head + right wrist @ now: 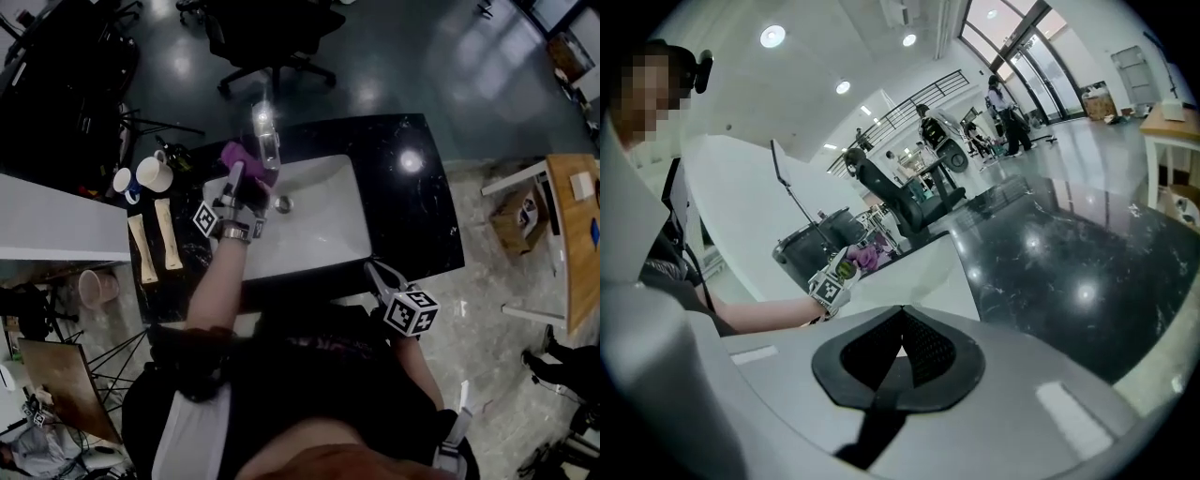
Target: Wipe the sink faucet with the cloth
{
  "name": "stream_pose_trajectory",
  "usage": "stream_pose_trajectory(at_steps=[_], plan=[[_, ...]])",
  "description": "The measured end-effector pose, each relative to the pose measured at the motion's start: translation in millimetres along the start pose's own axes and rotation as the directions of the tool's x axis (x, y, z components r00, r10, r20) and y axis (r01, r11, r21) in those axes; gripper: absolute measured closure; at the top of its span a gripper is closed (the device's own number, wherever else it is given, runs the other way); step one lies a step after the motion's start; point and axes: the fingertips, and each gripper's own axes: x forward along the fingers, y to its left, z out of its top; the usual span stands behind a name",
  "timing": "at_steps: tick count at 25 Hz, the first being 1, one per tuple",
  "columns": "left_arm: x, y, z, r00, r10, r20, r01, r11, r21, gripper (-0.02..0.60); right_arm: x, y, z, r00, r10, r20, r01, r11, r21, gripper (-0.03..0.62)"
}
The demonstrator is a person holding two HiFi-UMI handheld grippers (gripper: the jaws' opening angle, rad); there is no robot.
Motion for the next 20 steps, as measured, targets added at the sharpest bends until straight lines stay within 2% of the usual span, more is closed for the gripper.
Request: stream_pose_trajectory(at_steps=[3, 5, 7, 10, 11, 13, 16, 18, 20], plan=[[-19.5, -16.2, -8.9, 1.0, 0.011, -0.021, -0.009, 0.997, 0.072, 0.512, 2.7, 4.7, 11.0, 0.999, 0.054, -0.003, -0.054, 0.998, -0.04, 0.583], [-24.4, -30.8, -31.1, 0.995, 0.039, -0.093, -0.027, 0.991, 0.133, 0.512, 4.6, 9.8, 25.8, 0.995, 0.1, 0.013, -0.098, 0.992, -0.075, 0.583], [-31.2, -50.6, -71.1, 0.975, 0.091, -0.2, -0.048, 0.976, 0.212, 0.512, 2.6, 18.5, 36.3, 0.988, 0.155, 0.025, -0.152, 0.983, -0.103, 0.583], [-52.4, -75.3, -140.8, 0.926, 0.163, -0.34, -0.058, 0.953, 0.298, 0.512, -7.8, 37.1, 45.2, 0.965, 0.26, 0.029, -0.255, 0.96, -0.118, 0.582], [-59.4, -80.8, -162.0, 0.908, 0.183, -0.376, -0.059, 0.946, 0.319, 0.512, -10.6, 45.9, 49.3, 0.952, 0.304, 0.024, -0.299, 0.947, -0.121, 0.58], [-73.5, -87.7, -203.1, 0.868, 0.233, -0.439, -0.065, 0.929, 0.366, 0.512, -15.1, 65.8, 53.9, 0.921, 0.39, -0.008, -0.387, 0.912, -0.136, 0.509], [-99.0, -84.9, -259.4, 0.8, 0.329, -0.501, -0.093, 0.894, 0.438, 0.511, -22.6, 91.0, 45.2, 0.868, 0.488, -0.09, -0.496, 0.852, -0.165, 0.451], [-113.2, -82.0, -284.8, 0.777, 0.36, -0.517, -0.104, 0.883, 0.458, 0.511, -25.4, 104.9, 30.4, 0.826, 0.536, -0.174, -0.561, 0.81, -0.17, 0.408], [-127.5, -78.3, -298.8, 0.77, 0.365, -0.523, -0.1, 0.879, 0.465, 0.509, -27.0, 114.1, 9.3, 0.778, 0.572, -0.259, -0.618, 0.771, -0.155, 0.374]])
